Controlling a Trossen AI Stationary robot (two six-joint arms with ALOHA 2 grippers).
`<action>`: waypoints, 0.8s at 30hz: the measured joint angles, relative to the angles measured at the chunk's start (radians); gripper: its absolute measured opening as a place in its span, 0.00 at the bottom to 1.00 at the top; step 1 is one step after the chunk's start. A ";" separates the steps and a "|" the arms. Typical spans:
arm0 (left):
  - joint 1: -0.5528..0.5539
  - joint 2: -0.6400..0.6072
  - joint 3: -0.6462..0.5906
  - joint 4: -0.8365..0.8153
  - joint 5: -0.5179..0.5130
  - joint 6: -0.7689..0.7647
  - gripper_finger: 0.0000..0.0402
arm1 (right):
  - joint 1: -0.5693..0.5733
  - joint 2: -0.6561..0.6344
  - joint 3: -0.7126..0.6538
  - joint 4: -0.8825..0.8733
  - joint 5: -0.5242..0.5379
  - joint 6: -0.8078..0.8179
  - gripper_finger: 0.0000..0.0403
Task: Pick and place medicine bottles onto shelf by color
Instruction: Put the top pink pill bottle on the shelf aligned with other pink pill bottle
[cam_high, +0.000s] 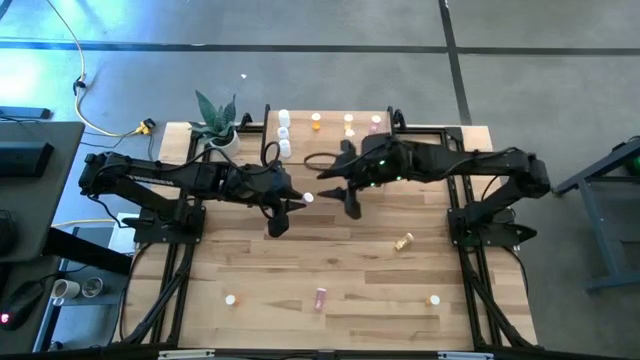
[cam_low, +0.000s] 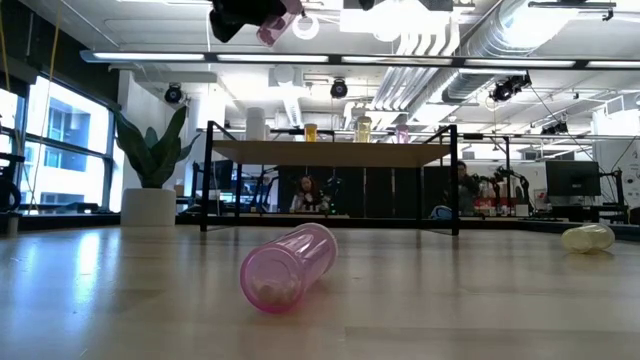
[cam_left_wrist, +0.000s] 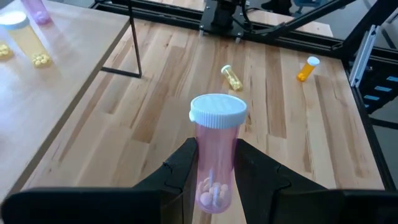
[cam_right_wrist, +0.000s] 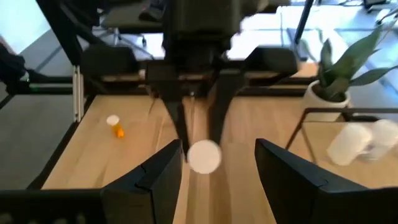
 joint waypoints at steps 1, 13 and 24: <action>0.000 0.000 0.000 0.000 -0.004 0.000 0.21 | 0.004 0.009 0.000 0.009 0.000 0.001 0.48; 0.000 0.000 0.000 0.055 -0.017 0.006 0.21 | 0.011 0.071 0.000 0.033 -0.004 0.029 0.48; 0.000 0.000 0.000 0.119 -0.045 0.019 0.21 | 0.010 0.076 0.000 0.060 -0.026 0.055 0.48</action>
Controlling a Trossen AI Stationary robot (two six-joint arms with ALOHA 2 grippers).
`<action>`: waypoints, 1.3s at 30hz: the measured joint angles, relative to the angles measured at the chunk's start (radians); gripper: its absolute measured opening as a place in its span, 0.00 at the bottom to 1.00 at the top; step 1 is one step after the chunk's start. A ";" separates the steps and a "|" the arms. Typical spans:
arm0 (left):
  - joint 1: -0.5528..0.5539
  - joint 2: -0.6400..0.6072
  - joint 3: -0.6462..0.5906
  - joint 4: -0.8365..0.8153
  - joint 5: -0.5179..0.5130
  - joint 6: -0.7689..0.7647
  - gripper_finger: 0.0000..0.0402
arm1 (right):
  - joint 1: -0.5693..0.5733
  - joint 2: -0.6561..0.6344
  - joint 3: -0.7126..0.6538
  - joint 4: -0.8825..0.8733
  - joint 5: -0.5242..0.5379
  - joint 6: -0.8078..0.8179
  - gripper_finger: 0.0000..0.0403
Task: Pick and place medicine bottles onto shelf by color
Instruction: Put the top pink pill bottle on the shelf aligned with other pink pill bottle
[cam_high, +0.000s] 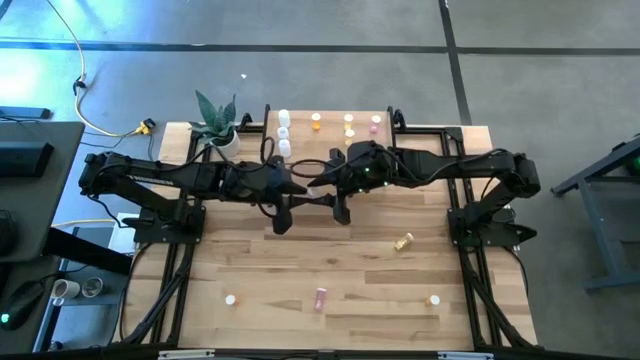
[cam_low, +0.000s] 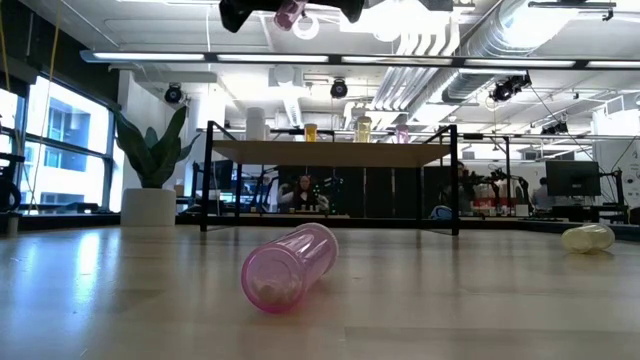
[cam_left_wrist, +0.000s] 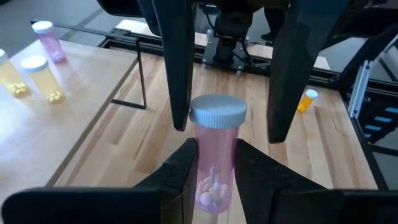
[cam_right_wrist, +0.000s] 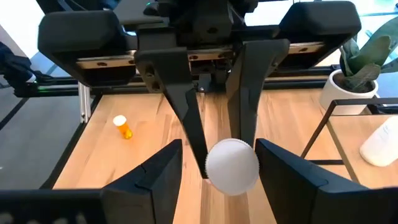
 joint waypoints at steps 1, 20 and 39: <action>0.001 0.000 0.000 0.000 -0.001 0.005 0.21 | 0.000 0.000 0.000 0.000 0.000 0.000 0.48; 0.002 0.000 0.000 0.000 -0.021 0.034 0.21 | -0.022 0.000 0.000 -0.003 -0.003 0.024 0.32; 0.002 0.000 0.000 0.001 -0.022 0.034 0.22 | -0.022 -0.001 0.000 -0.004 -0.003 0.046 0.31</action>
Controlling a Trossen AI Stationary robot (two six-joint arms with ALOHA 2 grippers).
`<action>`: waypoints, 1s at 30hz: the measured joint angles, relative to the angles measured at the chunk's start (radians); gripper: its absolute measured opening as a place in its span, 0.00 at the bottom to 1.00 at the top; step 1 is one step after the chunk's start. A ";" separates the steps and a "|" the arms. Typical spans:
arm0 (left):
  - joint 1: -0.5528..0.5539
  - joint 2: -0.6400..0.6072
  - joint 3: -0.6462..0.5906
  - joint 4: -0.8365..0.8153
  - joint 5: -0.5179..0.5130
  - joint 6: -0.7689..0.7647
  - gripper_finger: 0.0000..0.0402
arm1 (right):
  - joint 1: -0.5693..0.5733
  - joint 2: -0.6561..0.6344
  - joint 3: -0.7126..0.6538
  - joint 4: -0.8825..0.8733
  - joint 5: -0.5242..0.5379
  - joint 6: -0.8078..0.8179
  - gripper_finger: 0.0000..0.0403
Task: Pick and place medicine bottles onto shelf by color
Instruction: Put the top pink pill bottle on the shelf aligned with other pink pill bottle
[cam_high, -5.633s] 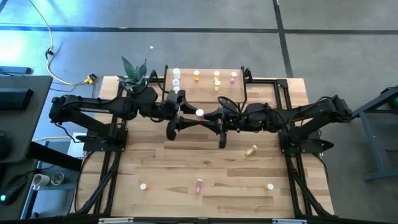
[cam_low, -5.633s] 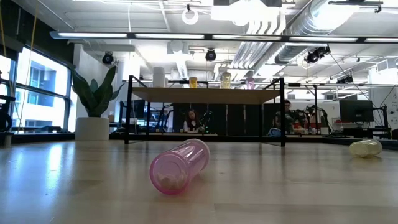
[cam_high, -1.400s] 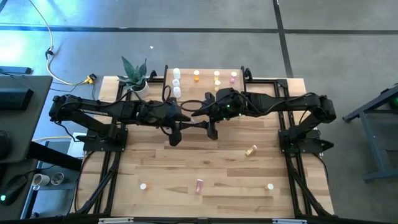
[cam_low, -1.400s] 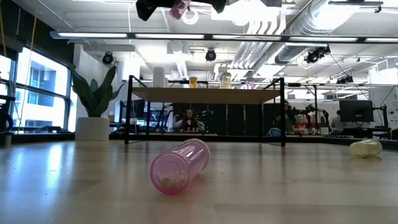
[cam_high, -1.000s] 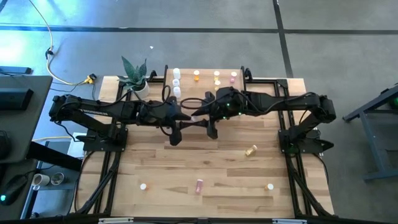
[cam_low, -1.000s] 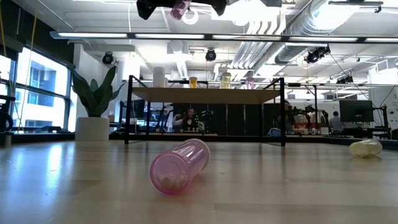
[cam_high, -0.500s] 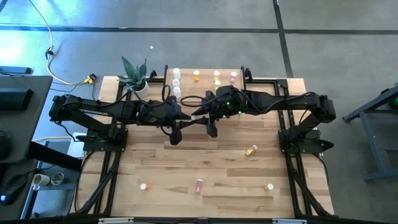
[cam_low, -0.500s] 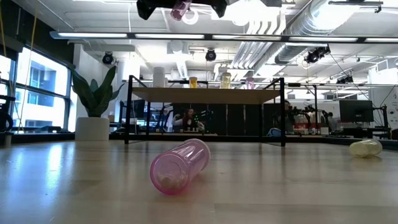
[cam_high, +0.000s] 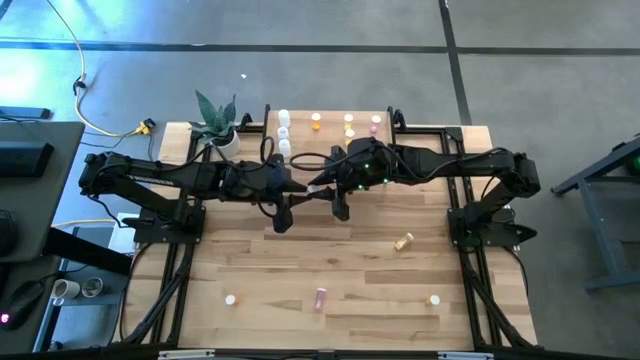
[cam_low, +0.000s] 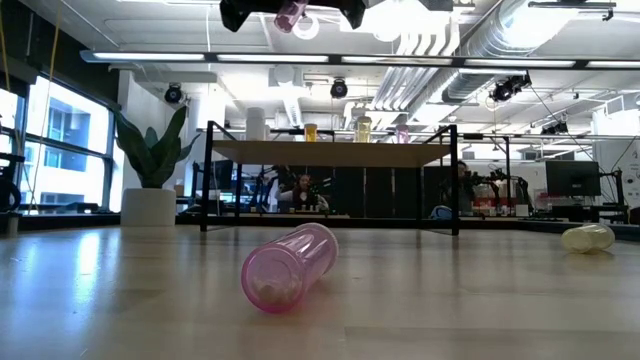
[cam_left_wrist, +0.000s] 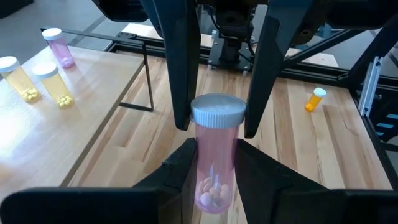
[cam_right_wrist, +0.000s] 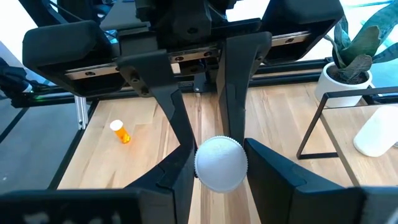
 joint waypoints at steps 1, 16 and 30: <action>0.000 0.000 0.000 0.000 0.000 0.000 0.22 | 0.000 0.000 0.000 0.000 0.000 0.001 0.31; 0.000 0.000 0.000 -0.011 -0.012 0.045 0.52 | 0.000 -0.006 -0.001 -0.031 0.019 0.057 0.31; 0.029 -0.093 0.000 -0.076 -0.028 0.070 0.55 | -0.007 -0.104 -0.002 -0.114 0.192 0.109 0.31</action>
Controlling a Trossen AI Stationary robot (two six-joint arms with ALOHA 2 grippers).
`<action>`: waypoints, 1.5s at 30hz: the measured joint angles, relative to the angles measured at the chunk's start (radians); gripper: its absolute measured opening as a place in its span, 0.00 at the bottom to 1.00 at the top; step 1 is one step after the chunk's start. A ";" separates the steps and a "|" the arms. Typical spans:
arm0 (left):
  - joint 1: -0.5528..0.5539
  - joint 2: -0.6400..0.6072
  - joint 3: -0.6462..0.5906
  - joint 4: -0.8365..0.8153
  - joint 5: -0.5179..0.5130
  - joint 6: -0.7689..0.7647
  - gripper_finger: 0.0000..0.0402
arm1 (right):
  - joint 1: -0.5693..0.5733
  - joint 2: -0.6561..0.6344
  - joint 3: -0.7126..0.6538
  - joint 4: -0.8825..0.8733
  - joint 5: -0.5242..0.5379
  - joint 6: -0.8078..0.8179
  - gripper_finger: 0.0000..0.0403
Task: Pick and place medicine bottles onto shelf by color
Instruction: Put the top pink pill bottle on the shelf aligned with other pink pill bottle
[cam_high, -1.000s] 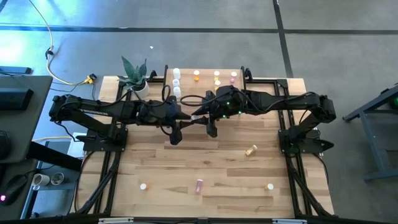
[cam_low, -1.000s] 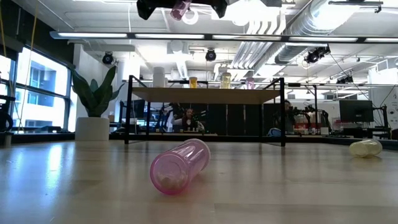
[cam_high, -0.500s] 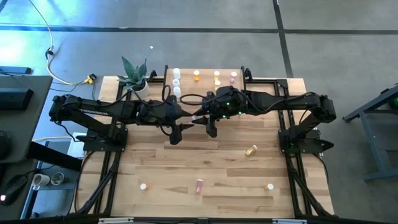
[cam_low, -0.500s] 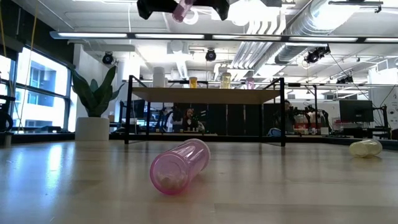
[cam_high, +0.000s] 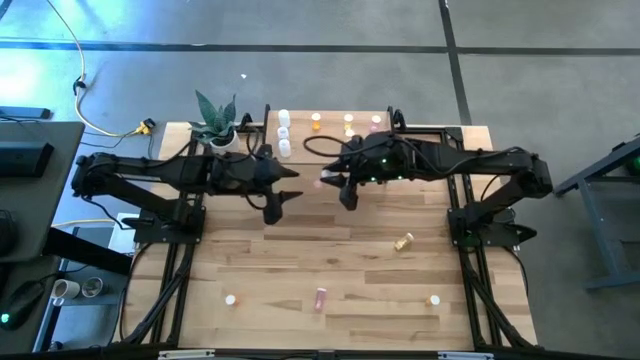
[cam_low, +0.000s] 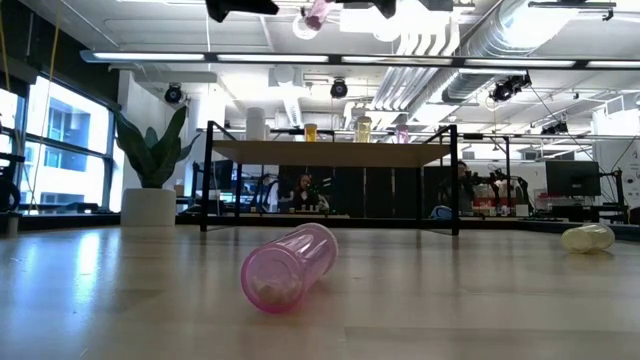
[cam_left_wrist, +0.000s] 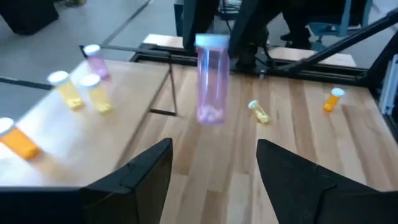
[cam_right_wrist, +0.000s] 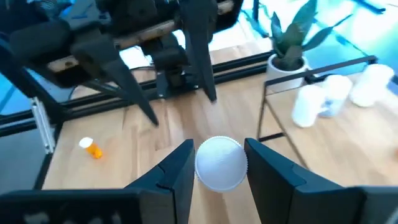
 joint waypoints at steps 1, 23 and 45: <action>0.006 -0.011 0.000 -0.007 -0.001 0.012 0.55 | -0.002 -0.007 0.000 -0.004 0.015 0.000 0.31; 0.136 -0.084 0.000 -0.029 -0.002 0.079 0.54 | -0.238 -0.241 0.000 -0.229 0.277 -0.094 0.31; 0.230 -0.083 0.000 0.029 -0.055 0.076 0.54 | -0.486 -0.030 -0.012 -0.478 -0.021 -0.233 0.31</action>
